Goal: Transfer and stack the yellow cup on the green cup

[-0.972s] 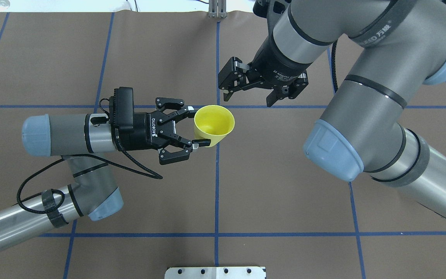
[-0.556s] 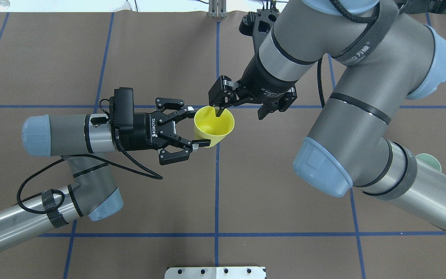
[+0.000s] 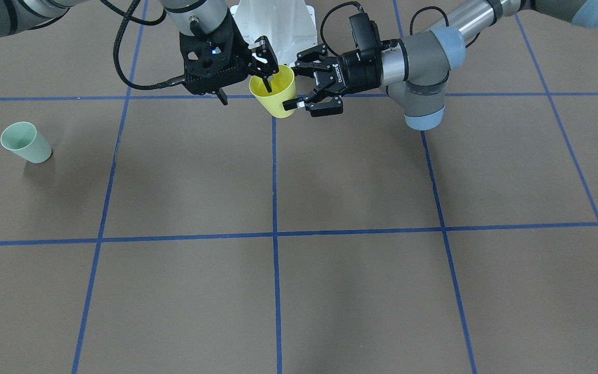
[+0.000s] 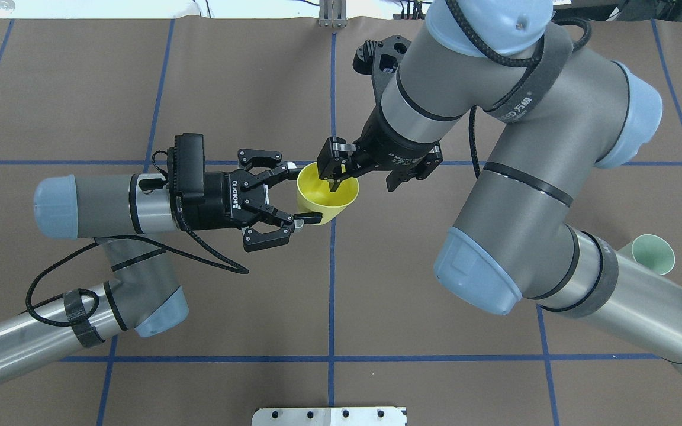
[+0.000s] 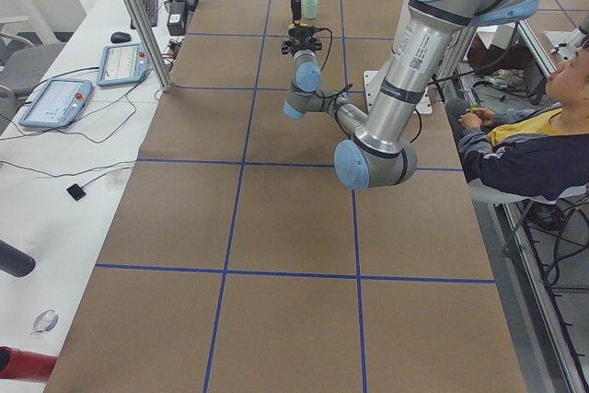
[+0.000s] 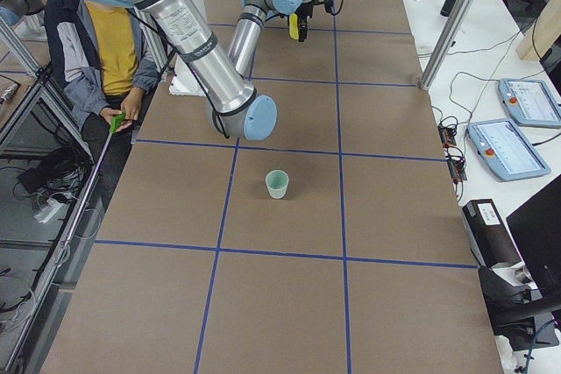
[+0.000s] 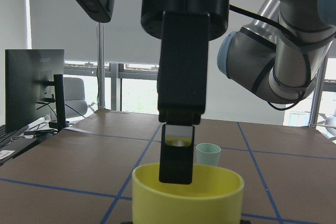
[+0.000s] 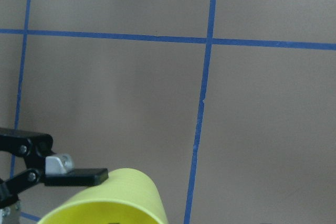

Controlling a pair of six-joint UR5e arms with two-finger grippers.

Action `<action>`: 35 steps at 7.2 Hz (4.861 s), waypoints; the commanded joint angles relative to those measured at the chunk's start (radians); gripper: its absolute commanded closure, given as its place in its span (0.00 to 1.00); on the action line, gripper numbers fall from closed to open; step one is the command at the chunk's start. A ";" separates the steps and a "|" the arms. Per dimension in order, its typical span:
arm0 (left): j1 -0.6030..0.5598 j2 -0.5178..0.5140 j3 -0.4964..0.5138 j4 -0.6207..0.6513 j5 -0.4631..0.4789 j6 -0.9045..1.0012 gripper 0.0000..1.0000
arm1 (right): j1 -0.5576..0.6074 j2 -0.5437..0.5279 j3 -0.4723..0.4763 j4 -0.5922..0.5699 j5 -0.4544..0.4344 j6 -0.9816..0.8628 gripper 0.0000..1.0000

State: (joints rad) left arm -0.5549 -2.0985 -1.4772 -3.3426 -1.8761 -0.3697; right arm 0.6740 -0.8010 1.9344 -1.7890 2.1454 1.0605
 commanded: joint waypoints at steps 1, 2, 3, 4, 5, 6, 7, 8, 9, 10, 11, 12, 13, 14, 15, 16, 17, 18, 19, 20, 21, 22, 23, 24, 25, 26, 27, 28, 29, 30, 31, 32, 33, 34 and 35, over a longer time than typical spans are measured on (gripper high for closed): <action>0.000 0.000 0.000 0.000 0.000 0.000 1.00 | -0.013 0.000 -0.002 0.000 -0.007 -0.008 0.18; 0.000 0.000 -0.002 0.000 0.000 0.000 1.00 | -0.017 -0.001 0.000 0.009 -0.007 -0.019 0.19; 0.000 0.002 0.000 0.000 0.000 0.000 1.00 | -0.020 -0.001 -0.002 0.014 -0.007 -0.022 0.19; 0.000 0.002 0.000 0.000 0.000 0.000 1.00 | -0.022 0.000 -0.002 0.014 -0.006 -0.024 0.21; 0.000 0.002 0.000 0.000 0.000 0.000 1.00 | -0.025 0.000 -0.002 0.014 -0.007 -0.030 0.28; 0.000 0.002 0.000 0.000 0.000 0.000 1.00 | -0.025 0.000 -0.002 0.014 -0.007 -0.065 0.57; 0.000 0.002 -0.002 -0.002 0.000 0.000 0.99 | -0.025 0.003 0.005 0.014 -0.033 -0.104 0.96; 0.001 0.002 -0.002 -0.002 0.000 0.000 0.94 | -0.025 0.003 0.005 0.014 -0.074 -0.109 1.00; 0.000 0.002 0.000 0.000 0.000 0.000 0.87 | -0.024 0.005 0.011 0.014 -0.076 -0.106 1.00; 0.000 0.002 -0.002 0.000 0.000 -0.002 0.66 | -0.024 0.006 0.012 0.016 -0.078 -0.100 1.00; 0.001 0.000 -0.002 0.000 0.000 -0.003 0.35 | -0.024 0.008 0.012 0.016 -0.078 -0.094 1.00; 0.000 0.000 -0.002 0.000 0.000 -0.005 0.28 | -0.022 0.009 0.012 0.016 -0.079 -0.094 1.00; 0.000 0.000 -0.003 0.000 0.000 -0.005 0.02 | -0.019 0.008 0.012 0.016 -0.084 -0.093 1.00; 0.000 0.002 -0.003 0.000 0.000 -0.005 0.00 | -0.004 0.006 0.012 0.016 -0.082 -0.091 1.00; 0.000 0.003 -0.002 0.000 0.000 -0.006 0.00 | 0.019 0.000 0.012 0.016 -0.081 -0.091 1.00; -0.002 0.005 -0.003 0.002 0.000 -0.008 0.00 | 0.048 -0.018 0.012 0.011 -0.081 -0.091 1.00; -0.006 0.009 -0.002 0.009 0.005 -0.008 0.00 | 0.093 -0.049 0.012 0.011 -0.081 -0.093 1.00; -0.011 0.012 -0.002 0.014 0.032 -0.015 0.00 | 0.149 -0.076 0.012 0.008 -0.079 -0.093 1.00; -0.017 0.034 -0.006 0.065 0.037 -0.017 0.00 | 0.214 -0.104 0.014 0.006 -0.076 -0.094 1.00; -0.045 0.063 -0.009 0.159 0.035 -0.018 0.00 | 0.248 -0.127 0.014 0.006 -0.076 -0.106 1.00; -0.077 0.089 -0.011 0.251 0.038 -0.020 0.00 | 0.271 -0.148 0.015 0.006 -0.075 -0.108 1.00; -0.144 0.107 -0.011 0.329 0.032 -0.021 0.00 | 0.298 -0.168 0.023 0.006 -0.073 -0.108 1.00; -0.219 0.120 -0.023 0.471 0.011 -0.018 0.00 | 0.324 -0.181 0.025 0.006 -0.070 -0.109 1.00; -0.280 0.159 -0.056 0.624 -0.001 -0.020 0.00 | 0.331 -0.208 0.044 0.006 -0.071 -0.109 1.00; -0.360 0.191 -0.081 0.796 -0.024 -0.014 0.00 | 0.332 -0.236 0.069 0.008 -0.071 -0.109 1.00; -0.429 0.211 -0.090 1.004 -0.072 0.001 0.00 | 0.332 -0.251 0.084 0.010 -0.071 -0.109 1.00; -0.492 0.242 -0.100 1.117 -0.099 0.094 0.00 | 0.334 -0.262 0.095 0.011 -0.071 -0.109 1.00; -0.590 0.261 -0.104 1.241 -0.162 0.268 0.00 | 0.346 -0.271 0.100 0.014 -0.071 -0.116 1.00; -0.705 0.261 -0.119 1.408 -0.260 0.375 0.00 | 0.351 -0.276 0.101 0.016 -0.071 -0.137 1.00; -0.797 0.262 -0.135 1.534 -0.294 0.396 0.00 | 0.351 -0.299 0.121 0.017 -0.070 -0.140 1.00; -0.836 0.315 -0.132 1.561 -0.291 0.396 0.00 | 0.357 -0.329 0.152 0.017 -0.067 -0.163 1.00; -0.911 0.362 -0.073 1.586 -0.299 0.396 0.00 | 0.375 -0.377 0.181 0.016 -0.061 -0.224 1.00; -0.966 0.374 -0.049 1.579 -0.358 0.419 0.00 | 0.412 -0.420 0.189 0.016 -0.017 -0.297 1.00; -0.982 0.414 -0.063 1.589 -0.363 0.543 0.00 | 0.461 -0.484 0.199 0.017 0.049 -0.412 1.00; -0.973 0.443 -0.057 1.604 -0.353 0.566 0.00 | 0.505 -0.559 0.216 0.017 0.091 -0.529 1.00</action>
State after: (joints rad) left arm -1.5193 -1.6945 -1.5388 -1.7543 -2.2280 0.1344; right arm 1.1233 -1.2731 2.1314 -1.7723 2.1762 0.6716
